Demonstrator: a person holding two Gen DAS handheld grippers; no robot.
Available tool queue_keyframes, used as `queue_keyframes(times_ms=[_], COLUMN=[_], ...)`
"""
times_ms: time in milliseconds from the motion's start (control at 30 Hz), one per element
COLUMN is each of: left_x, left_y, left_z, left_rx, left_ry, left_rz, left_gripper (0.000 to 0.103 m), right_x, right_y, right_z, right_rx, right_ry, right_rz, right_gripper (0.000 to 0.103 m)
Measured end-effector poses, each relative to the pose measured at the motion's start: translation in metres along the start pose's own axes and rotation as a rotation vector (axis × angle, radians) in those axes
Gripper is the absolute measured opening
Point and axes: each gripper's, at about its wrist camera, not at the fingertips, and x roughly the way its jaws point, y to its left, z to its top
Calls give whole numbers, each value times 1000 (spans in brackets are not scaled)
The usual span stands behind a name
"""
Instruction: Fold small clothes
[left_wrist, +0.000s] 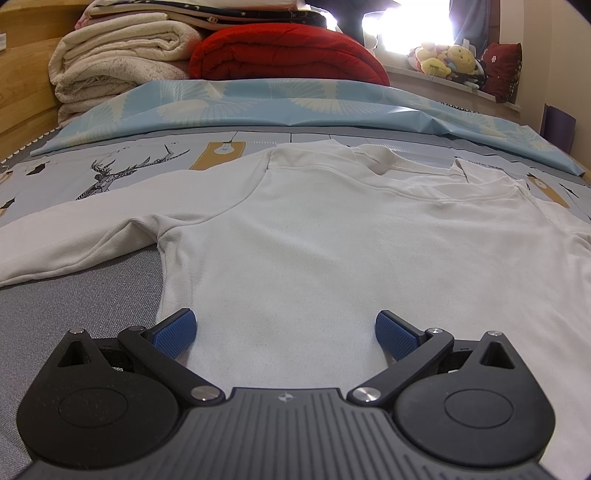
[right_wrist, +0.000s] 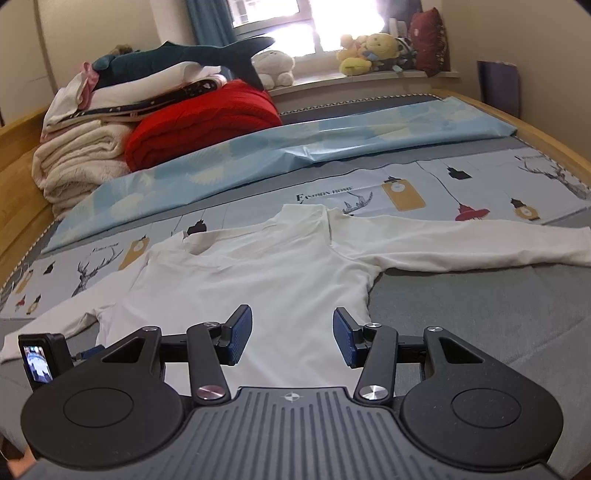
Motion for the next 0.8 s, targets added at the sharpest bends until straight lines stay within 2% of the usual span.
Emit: queue_keyframes(times_ms=[100,233,267,333,400,500,633,700,800], left_x=[-1,-2,-9,-34,-51,-81,-97,-94,-85], left_y=[0,3,7,15,28,67,141,180,233], left_z=[2,22,30,48,68,99,124,124,102], left_rx=[3,28,34,65,73,36,-68,-114,-144], left_ry=[11,104,82,-24,-66,-139,-164,-146,-134], left_rz=[3,17,25,95,125,89,160,186,272], left_gripper=[103,103,103,103,103,103,103,103,103], right_x=[2,4,4,4,4,6,8,10,12], right_y=[7,17,19,22,27,40,66,78,100], right_z=[2,6,8,12,15,19,20,19,19], right_rx=[-55,-95,-94,-81,-70,-64,-80,-87,-118], right_ry=[4,6,3,-5,-9,-15,-19,-17,-29], right_rz=[4,5,3,1,1,9,24,35,44], right_gripper=[51,51,51,51,51,51,51,51,51])
